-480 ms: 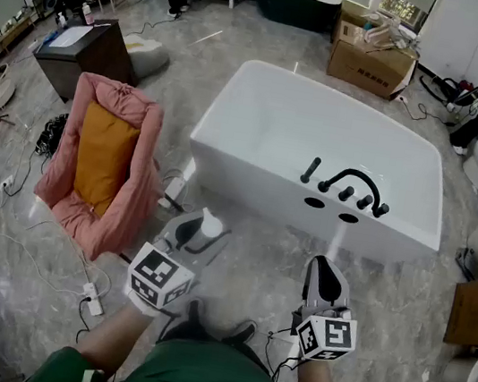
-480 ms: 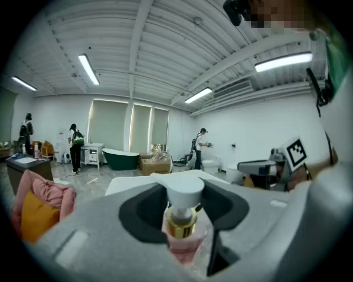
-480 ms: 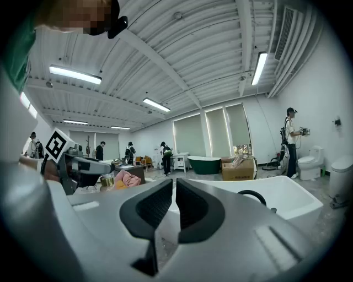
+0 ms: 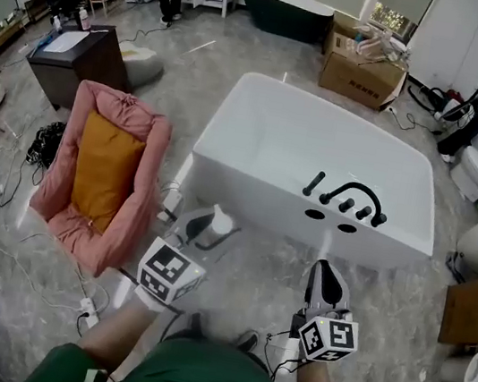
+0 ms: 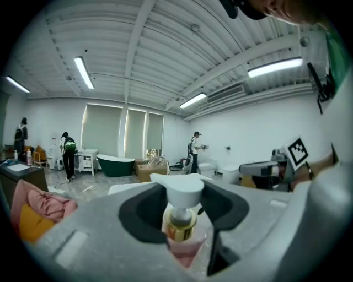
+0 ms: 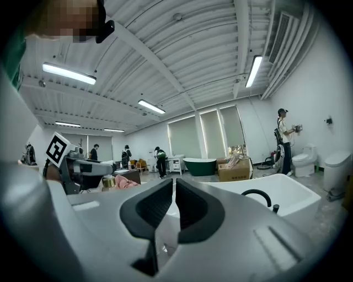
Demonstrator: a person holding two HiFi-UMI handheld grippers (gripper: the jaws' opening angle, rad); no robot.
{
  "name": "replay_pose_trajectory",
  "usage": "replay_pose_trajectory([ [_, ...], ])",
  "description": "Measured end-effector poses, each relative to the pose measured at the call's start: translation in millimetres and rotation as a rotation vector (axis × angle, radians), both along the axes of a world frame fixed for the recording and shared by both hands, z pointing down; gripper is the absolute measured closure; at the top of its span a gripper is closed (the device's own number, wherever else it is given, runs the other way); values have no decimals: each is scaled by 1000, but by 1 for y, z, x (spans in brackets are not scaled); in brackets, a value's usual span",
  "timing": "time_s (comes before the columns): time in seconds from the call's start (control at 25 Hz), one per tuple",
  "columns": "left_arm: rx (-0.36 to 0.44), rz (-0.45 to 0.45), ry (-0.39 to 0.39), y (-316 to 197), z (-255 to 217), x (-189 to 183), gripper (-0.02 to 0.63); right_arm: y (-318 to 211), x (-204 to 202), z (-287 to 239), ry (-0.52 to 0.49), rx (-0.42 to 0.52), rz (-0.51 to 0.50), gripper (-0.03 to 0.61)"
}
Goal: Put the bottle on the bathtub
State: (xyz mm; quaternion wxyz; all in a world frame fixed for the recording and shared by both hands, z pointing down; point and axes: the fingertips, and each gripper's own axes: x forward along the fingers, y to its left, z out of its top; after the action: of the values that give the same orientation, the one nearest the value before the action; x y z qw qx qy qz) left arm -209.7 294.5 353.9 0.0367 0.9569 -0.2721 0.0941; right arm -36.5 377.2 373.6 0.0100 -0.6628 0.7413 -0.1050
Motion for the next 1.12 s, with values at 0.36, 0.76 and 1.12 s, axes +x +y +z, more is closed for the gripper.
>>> replay_pose_trajectory([
  [0.36,-7,48,15,-30,2,-39,433,-28,-34,-13,9,11,89,555],
  [0.76,-24,71,40,-58,8,-39,431,-50,-35,-5,18,-5,114,518],
  [1.12,-66,43,27,-99,17,3,431,-102,10,11,-32,-6,74,518],
])
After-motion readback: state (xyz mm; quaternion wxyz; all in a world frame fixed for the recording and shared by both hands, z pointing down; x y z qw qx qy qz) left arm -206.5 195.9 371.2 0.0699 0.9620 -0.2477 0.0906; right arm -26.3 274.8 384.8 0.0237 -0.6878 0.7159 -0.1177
